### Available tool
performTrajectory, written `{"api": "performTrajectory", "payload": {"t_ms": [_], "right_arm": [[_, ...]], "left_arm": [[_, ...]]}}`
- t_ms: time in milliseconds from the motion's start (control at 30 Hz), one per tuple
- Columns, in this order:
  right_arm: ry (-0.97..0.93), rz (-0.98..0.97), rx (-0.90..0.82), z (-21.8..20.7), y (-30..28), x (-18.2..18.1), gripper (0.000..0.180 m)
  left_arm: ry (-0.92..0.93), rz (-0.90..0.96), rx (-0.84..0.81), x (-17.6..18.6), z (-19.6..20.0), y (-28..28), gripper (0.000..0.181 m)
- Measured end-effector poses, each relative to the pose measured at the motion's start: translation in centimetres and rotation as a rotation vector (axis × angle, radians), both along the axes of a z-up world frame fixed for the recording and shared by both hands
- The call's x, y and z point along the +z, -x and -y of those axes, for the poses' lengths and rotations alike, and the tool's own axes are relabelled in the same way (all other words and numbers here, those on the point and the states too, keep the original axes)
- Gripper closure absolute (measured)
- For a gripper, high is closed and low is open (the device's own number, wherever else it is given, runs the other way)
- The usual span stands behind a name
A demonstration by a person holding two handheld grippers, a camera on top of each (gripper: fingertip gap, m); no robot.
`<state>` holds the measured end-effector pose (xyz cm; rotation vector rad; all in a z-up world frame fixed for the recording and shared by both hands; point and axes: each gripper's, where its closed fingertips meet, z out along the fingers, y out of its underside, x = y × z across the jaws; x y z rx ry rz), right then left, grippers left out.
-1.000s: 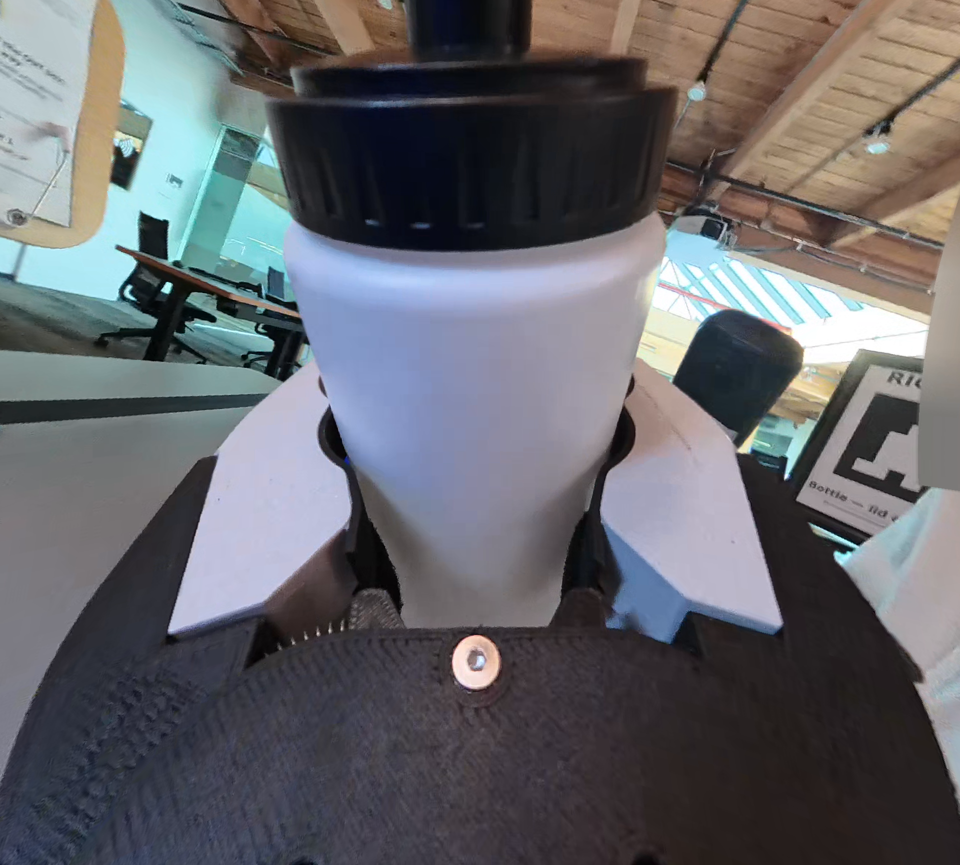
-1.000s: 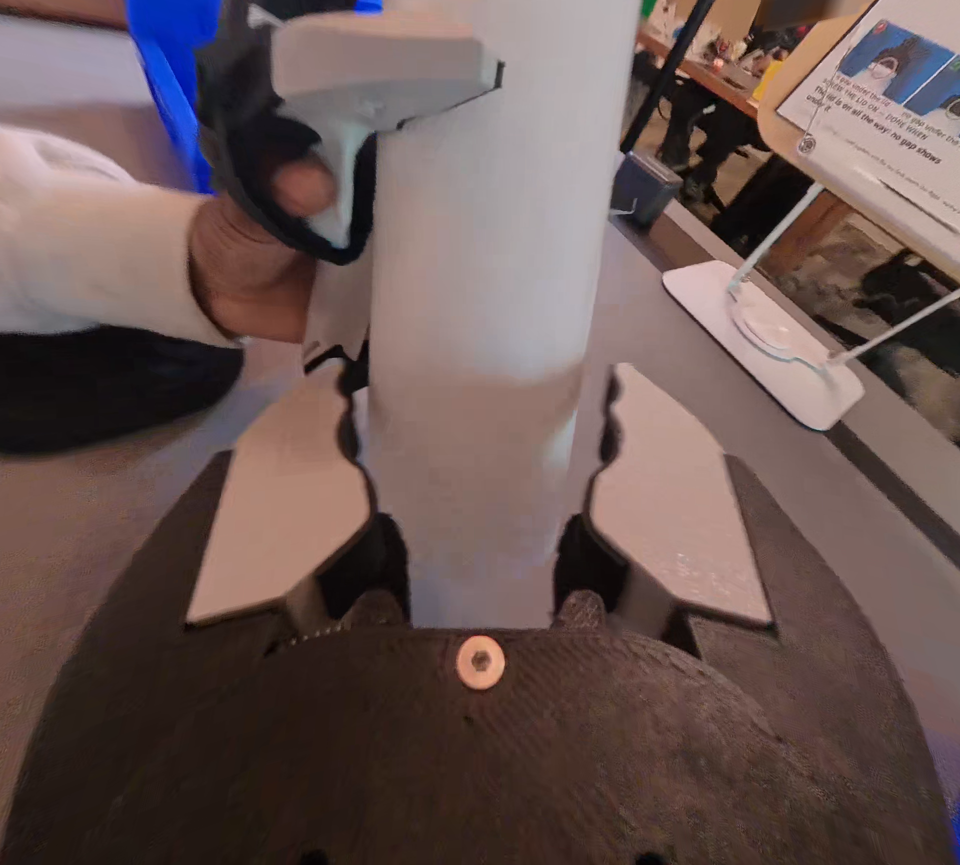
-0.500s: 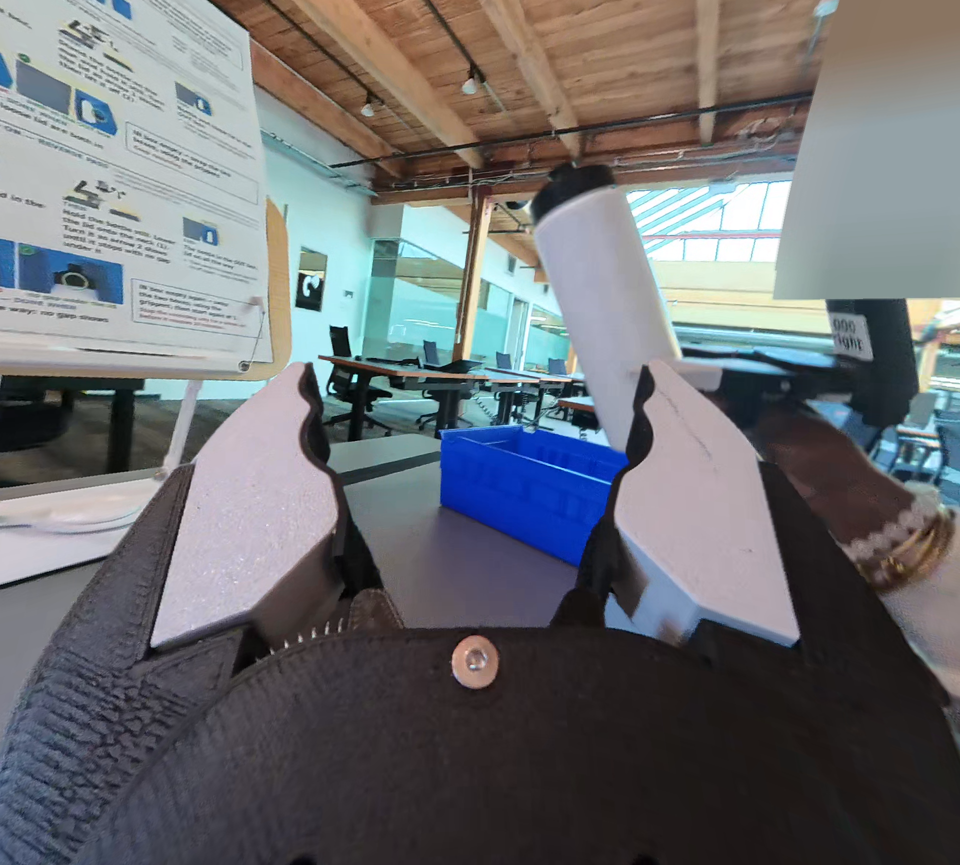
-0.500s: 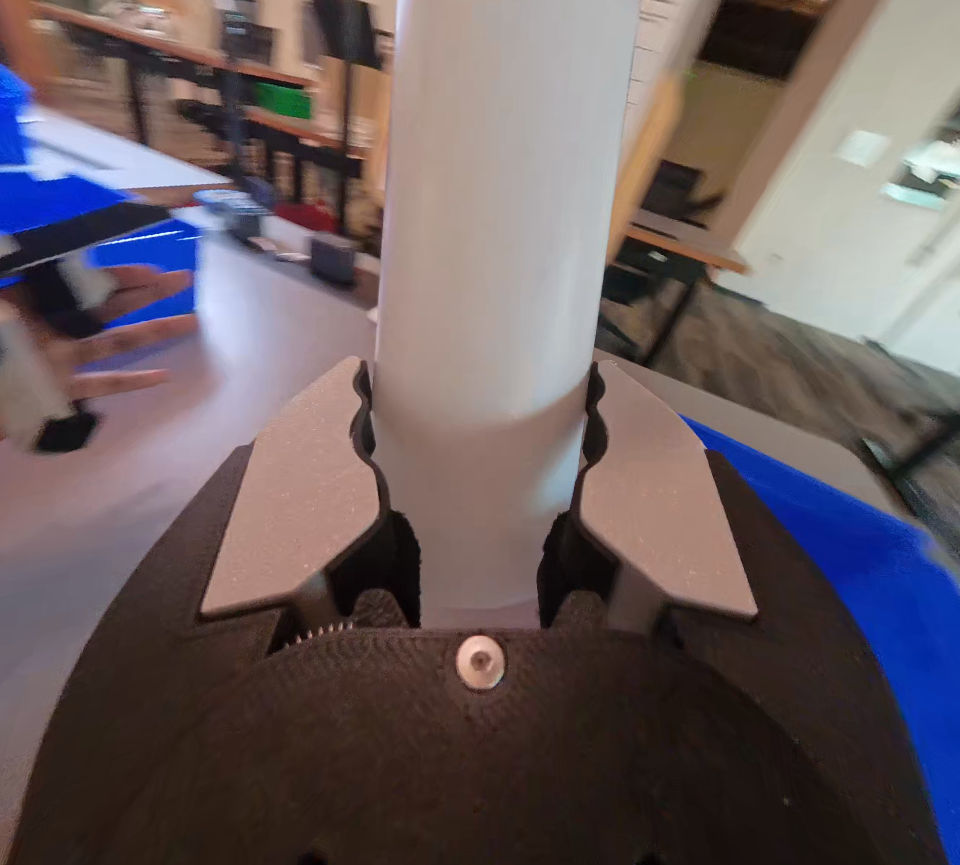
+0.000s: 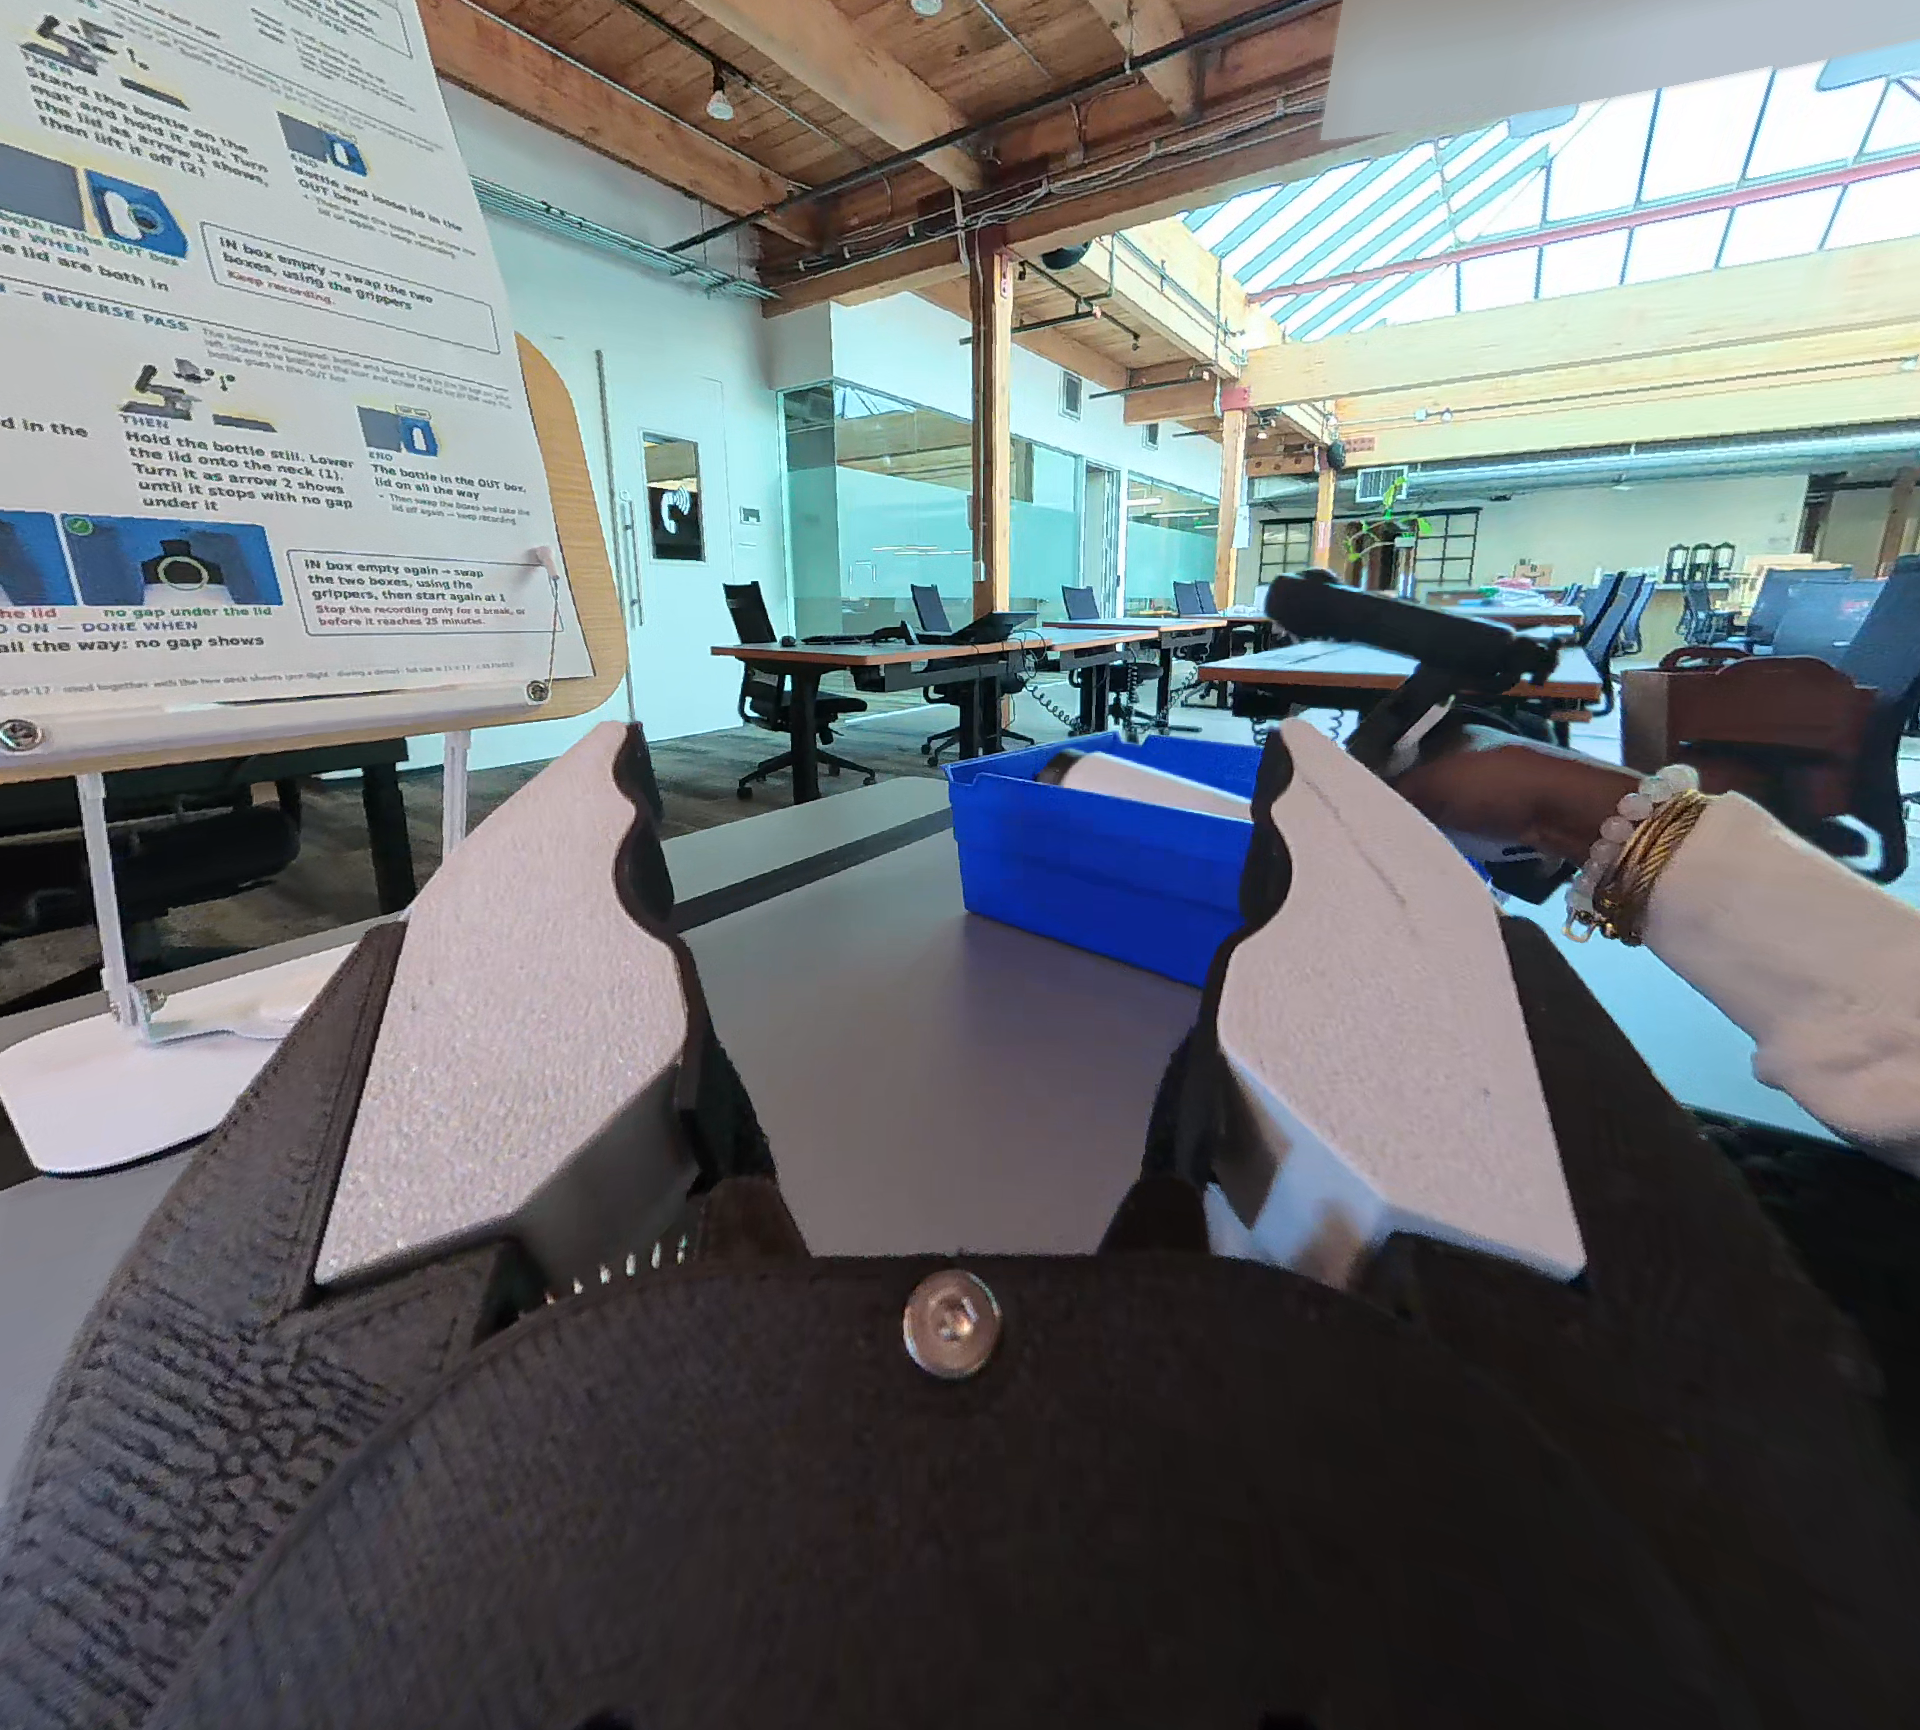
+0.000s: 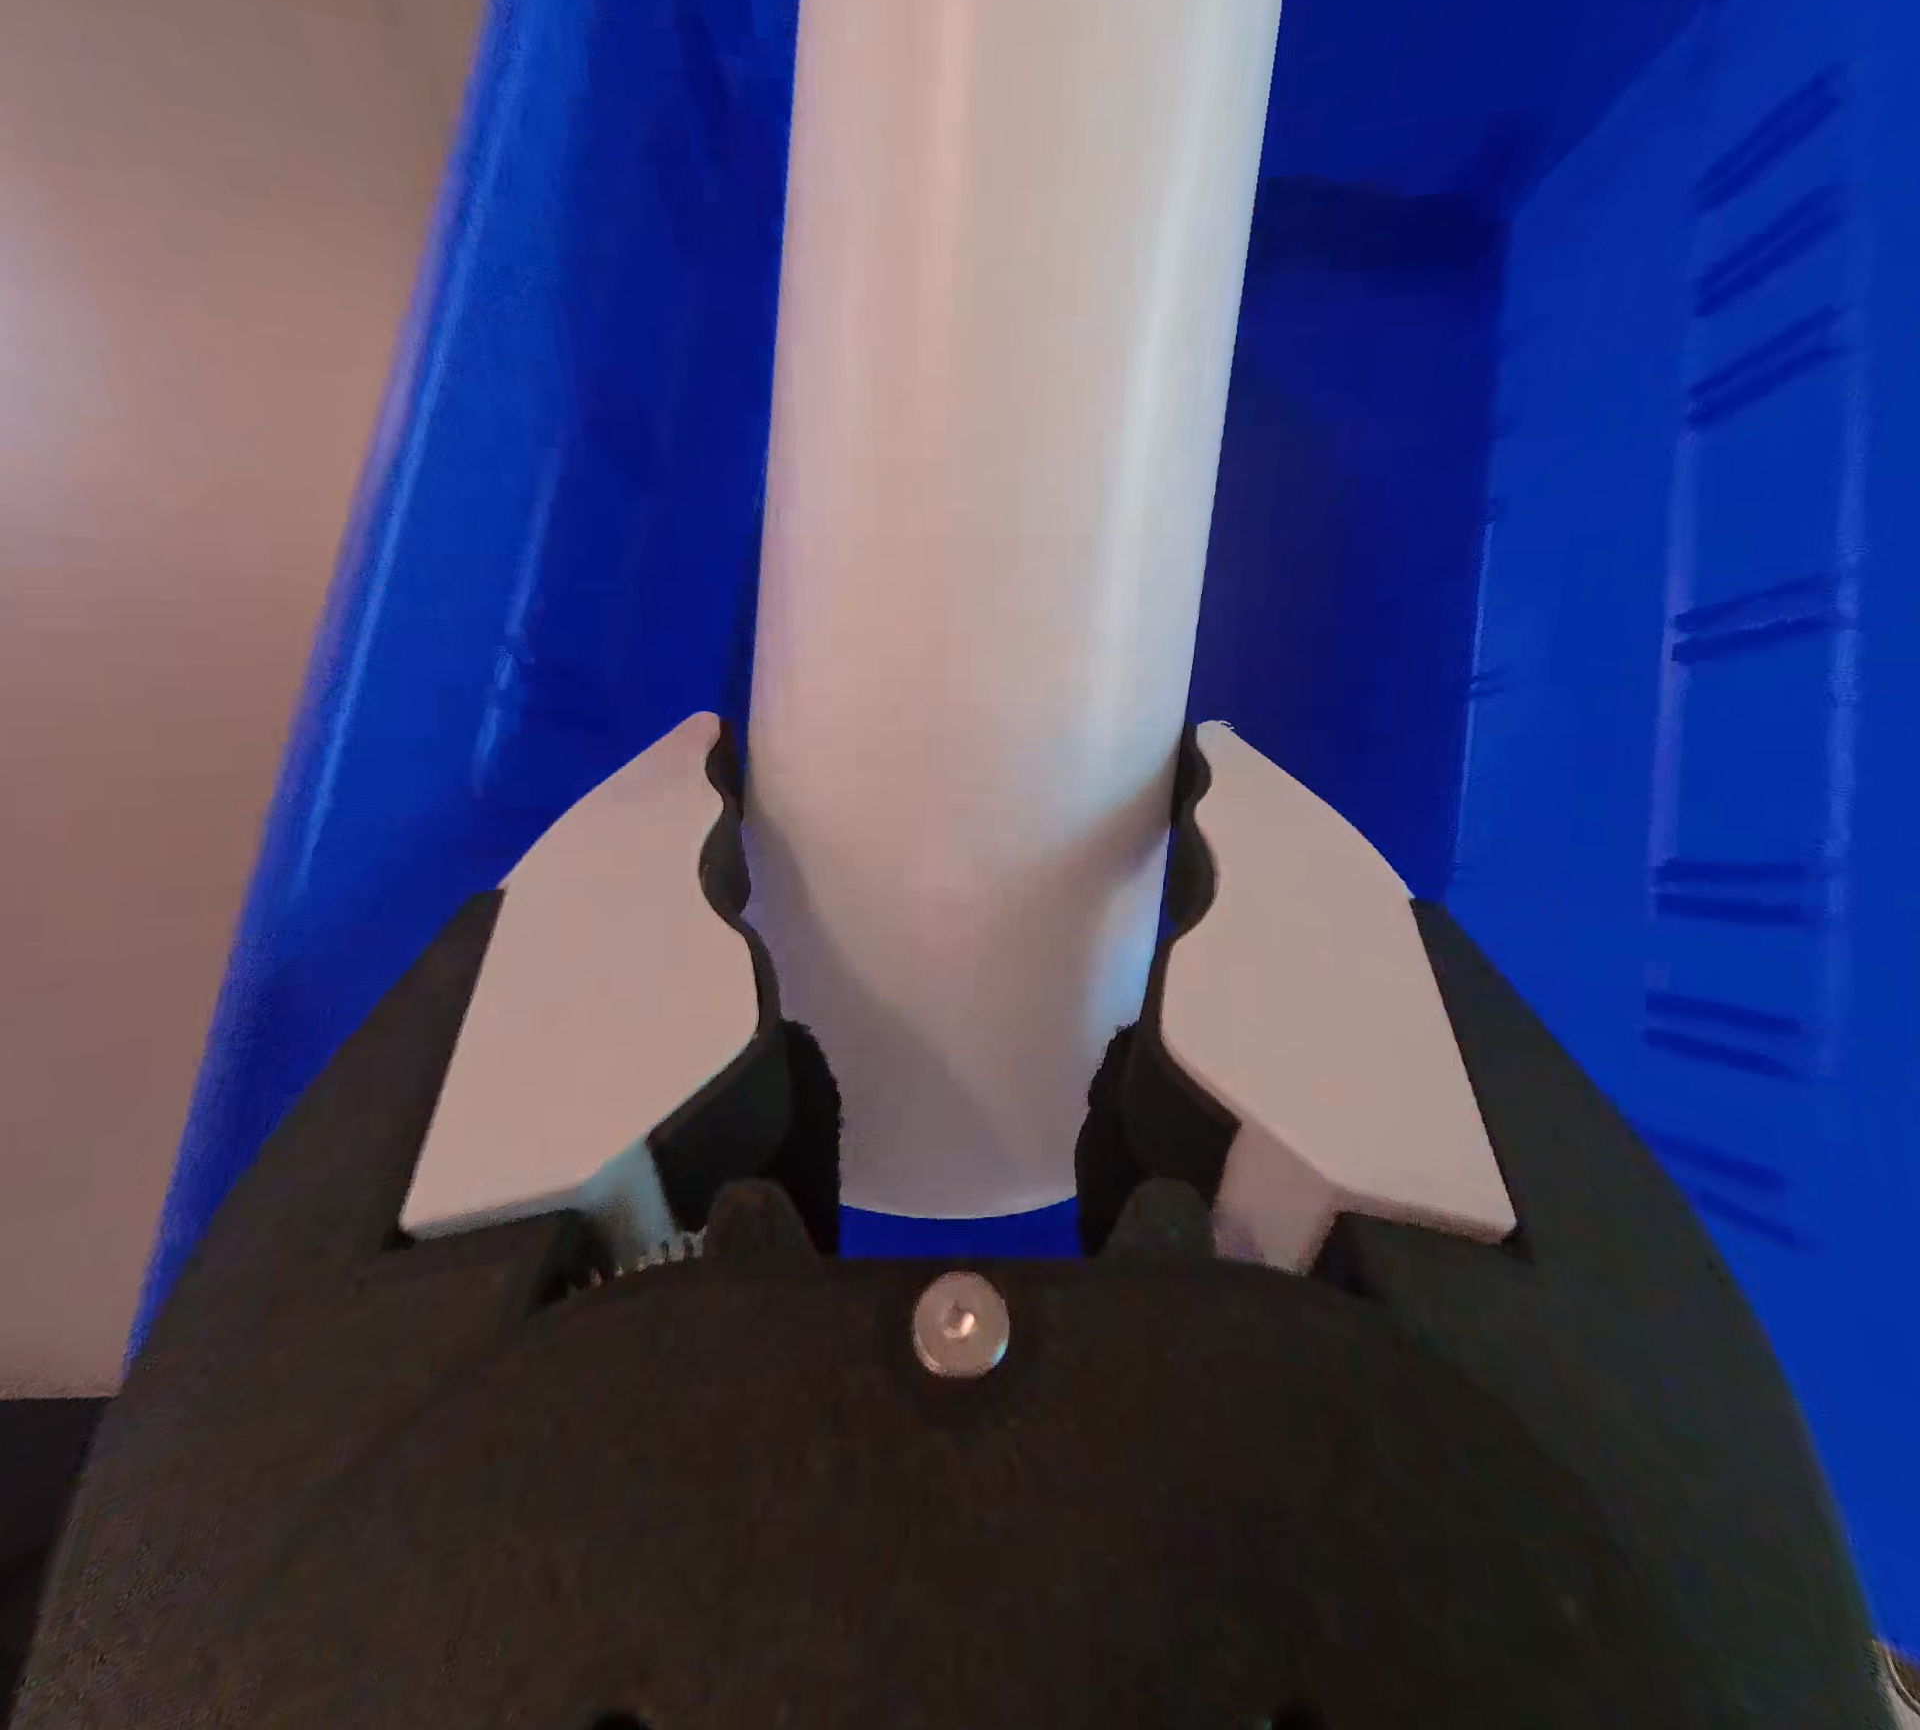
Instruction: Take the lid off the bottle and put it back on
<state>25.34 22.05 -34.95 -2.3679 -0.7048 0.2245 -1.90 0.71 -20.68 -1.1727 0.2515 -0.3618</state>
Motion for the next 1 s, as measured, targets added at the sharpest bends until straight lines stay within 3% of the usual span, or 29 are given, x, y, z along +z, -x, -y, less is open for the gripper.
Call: {"api": "performTrajectory", "payload": {"t_ms": [100,200,400,567,700,800,867,933,1000], "right_arm": [[0.026,0.015,0.002,-0.3,0.2,-1.1,0.102],[-0.064,-0.031,0.014,-0.8,0.6,0.3,0.111],[-0.482,-0.234,-0.013,0.0,0.1,7.5,0.094],[-0.755,-0.27,0.085,5.4,0.7,10.4,0.1],[-0.655,-0.19,0.2,8.2,2.8,7.0,0.098],[-0.541,-0.199,0.15,7.5,4.0,5.3,0.1],[-0.453,-0.198,0.159,7.6,4.9,3.8,0.11],[-0.393,-0.144,0.16,7.9,5.1,2.2,0.125],[-0.366,-0.073,0.173,8.2,4.9,0.8,0.15]], "left_arm": [[0.006,-0.024,0.001,-0.2,-0.1,-0.2,0.073],[0.006,-0.054,0.004,-0.3,-0.1,-0.5,0.074],[0.003,-0.154,0.045,0.7,0.9,-0.8,0.079],[0.06,-0.319,0.409,1.3,4.6,3.8,0.095],[0.239,-0.389,0.763,-1.2,9.6,11.3,0.099],[0.507,-0.301,0.855,-6.4,12.7,16.4,0.099],[0.647,-0.257,0.829,-9.6,13.6,18.0,0.102],[0.706,-0.249,0.778,-11.3,13.4,18.3,0.12],[0.729,-0.281,0.792,-11.7,12.9,18.8,0.157]]}}
